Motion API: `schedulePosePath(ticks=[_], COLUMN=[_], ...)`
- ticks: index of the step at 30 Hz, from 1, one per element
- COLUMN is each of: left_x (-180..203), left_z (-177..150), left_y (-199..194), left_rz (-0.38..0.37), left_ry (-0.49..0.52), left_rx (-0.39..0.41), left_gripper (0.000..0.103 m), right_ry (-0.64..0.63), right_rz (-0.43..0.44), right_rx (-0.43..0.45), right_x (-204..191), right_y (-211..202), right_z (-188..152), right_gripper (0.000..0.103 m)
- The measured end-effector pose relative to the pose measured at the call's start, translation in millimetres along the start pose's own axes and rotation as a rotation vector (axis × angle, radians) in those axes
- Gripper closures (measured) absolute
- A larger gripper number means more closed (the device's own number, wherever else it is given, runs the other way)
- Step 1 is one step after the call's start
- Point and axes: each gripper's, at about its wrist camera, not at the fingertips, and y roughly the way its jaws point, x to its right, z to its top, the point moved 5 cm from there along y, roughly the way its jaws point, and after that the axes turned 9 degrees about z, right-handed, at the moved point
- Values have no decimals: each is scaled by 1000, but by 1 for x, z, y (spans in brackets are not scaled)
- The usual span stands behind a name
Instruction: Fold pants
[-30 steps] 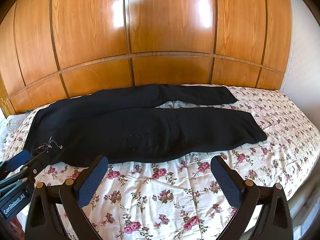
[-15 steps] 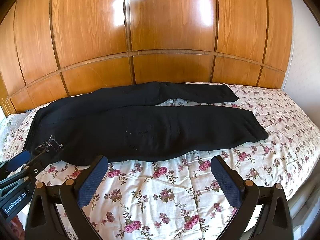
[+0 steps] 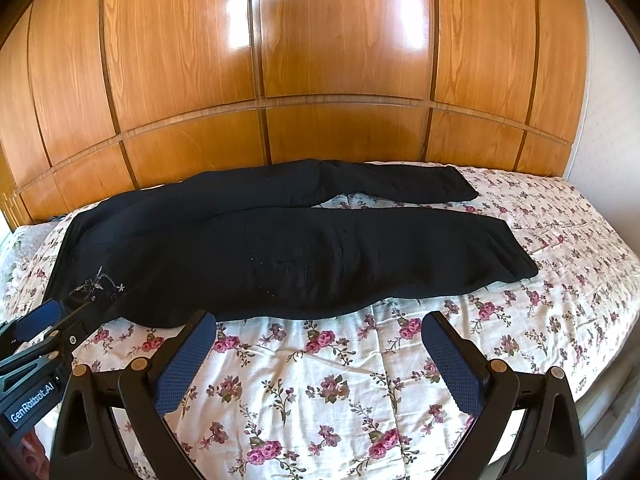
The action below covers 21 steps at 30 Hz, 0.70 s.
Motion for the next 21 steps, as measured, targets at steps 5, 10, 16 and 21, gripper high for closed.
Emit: schedulePosePath(ticks=[5,10,16,21], left_x=[-1,-2,-3,-6], left_z=[-2,-3,-6,-8], left_y=[3,7,10,16], left_rz=[1,2,6,14], left_ry=[-2,-8,-12,-23], left_rx=[-11,-27,-38,-58], left_gripper=[35,35,35,35], right_ry=[0,5,1,8], right_rz=[-1,-1,-3,-6], right_rx=[-4,-6,-9,-15], right_x=[1,2,2,5], right_y=[1,3,4,7], right_z=[-1,-2,-3,-5], right_gripper=[0,0,0,0])
